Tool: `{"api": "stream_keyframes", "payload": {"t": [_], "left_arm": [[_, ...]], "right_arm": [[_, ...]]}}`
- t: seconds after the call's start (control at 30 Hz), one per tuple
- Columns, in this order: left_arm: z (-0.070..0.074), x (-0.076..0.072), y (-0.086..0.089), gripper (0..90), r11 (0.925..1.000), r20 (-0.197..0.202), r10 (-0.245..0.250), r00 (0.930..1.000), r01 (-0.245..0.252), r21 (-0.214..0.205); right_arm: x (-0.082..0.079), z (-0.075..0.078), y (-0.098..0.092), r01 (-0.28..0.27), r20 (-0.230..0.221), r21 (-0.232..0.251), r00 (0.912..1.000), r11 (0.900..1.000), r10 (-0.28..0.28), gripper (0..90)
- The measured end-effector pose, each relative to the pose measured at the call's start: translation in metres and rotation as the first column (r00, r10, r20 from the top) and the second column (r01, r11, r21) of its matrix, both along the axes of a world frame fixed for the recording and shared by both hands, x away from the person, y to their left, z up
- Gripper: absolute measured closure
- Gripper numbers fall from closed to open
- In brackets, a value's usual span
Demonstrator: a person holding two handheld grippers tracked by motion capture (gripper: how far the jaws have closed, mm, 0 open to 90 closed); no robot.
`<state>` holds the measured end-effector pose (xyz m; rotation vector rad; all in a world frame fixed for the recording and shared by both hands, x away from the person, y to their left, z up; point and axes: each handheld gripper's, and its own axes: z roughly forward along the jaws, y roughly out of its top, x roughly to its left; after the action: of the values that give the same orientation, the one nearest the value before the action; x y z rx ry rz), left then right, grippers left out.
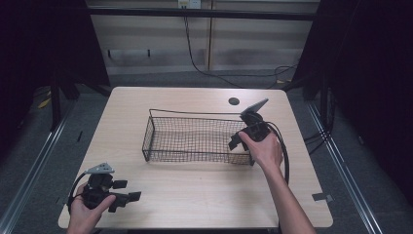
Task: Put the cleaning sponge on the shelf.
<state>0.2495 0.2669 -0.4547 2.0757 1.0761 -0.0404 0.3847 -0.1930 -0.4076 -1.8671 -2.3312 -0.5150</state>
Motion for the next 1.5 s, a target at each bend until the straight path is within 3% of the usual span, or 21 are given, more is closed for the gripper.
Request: {"api": "stream_keyframes", "payload": {"t": [0.3, 0.47, 0.6, 0.67, 0.77, 1.0, 1.07, 1.17, 1.23, 1.43, 1.5], "left_arm": [[0.000, 0.000, 0.000, 19.4, 1.0000, 0.001, 0.002, 1.0000, -0.002, 0.001], [0.000, 0.000, 0.000, 19.4, 1.0000, -0.003, -0.005, 1.0000, 0.005, 0.004], [0.000, 0.000, 0.000, 19.4, 1.0000, -0.004, -0.005, 1.0000, 0.005, 0.005], [0.000, 0.000, 0.000, 19.4, 1.0000, -0.002, -0.002, 1.0000, 0.002, 0.005], [-0.001, 0.000, -0.001, 19.4, 1.0000, -0.003, -0.004, 1.0000, 0.004, 0.005], [-0.001, 0.000, -0.001, 19.4, 1.0000, -0.005, -0.002, 1.0000, 0.002, 0.005], [-0.001, 0.000, -0.001, 19.4, 1.0000, -0.006, -0.002, 1.0000, 0.002, 0.007], [-0.001, 0.000, -0.002, 19.4, 0.9999, -0.006, -0.001, 1.0000, 0.001, 0.014], [-0.001, 0.000, -0.002, 19.5, 0.9999, -0.007, -0.003, 1.0000, 0.003, 0.013], [-0.001, 0.000, -0.001, 19.4, 0.9999, -0.006, 0.000, 1.0000, 0.000, 0.012], [-0.001, 0.000, -0.002, 19.4, 0.9999, -0.007, -0.002, 1.0000, 0.002, 0.012]], "right_arm": [[-0.014, 0.010, -0.002, -0.053, 0.071, 0.026, 0.9962, 0.9983, 0.051, 19.4], [-0.025, 0.014, -0.002, -0.084, 0.108, 0.065, 0.9912, 0.9944, 0.076, 19.6], [-0.032, 0.012, -0.003, -0.092, 0.107, 0.096, 0.9909, 0.9912, 0.081, 21.4], [-0.037, 0.013, -0.003, -0.098, 0.120, 0.082, 0.9889, 0.9918, 0.088, 22.0], [-0.043, 0.014, -0.006, -0.107, 0.142, 0.136, 0.9860, 0.9850, 0.087, 21.8], [-0.058, 0.015, -0.010, -0.144, 0.186, 0.091, 0.9747, 0.9855, 0.125, 22.4], [-0.062, 0.014, -0.013, -0.142, 0.187, 0.131, 0.9755, 0.9812, 0.116, 22.8], [-0.069, 0.013, -0.015, -0.142, 0.199, 0.145, 0.9735, 0.9791, 0.112, 24.1], [-0.074, 0.012, -0.016, -0.148, 0.233, 0.129, 0.9655, 0.9805, 0.116, 25.5], [-0.090, 0.006, -0.022, -0.156, 0.258, 0.132, 0.9589, 0.9789, 0.118, 26.8], [-0.096, 0.002, -0.024, -0.160, 0.251, 0.141, 0.9604, 0.9771, 0.121, 27.1]]}}
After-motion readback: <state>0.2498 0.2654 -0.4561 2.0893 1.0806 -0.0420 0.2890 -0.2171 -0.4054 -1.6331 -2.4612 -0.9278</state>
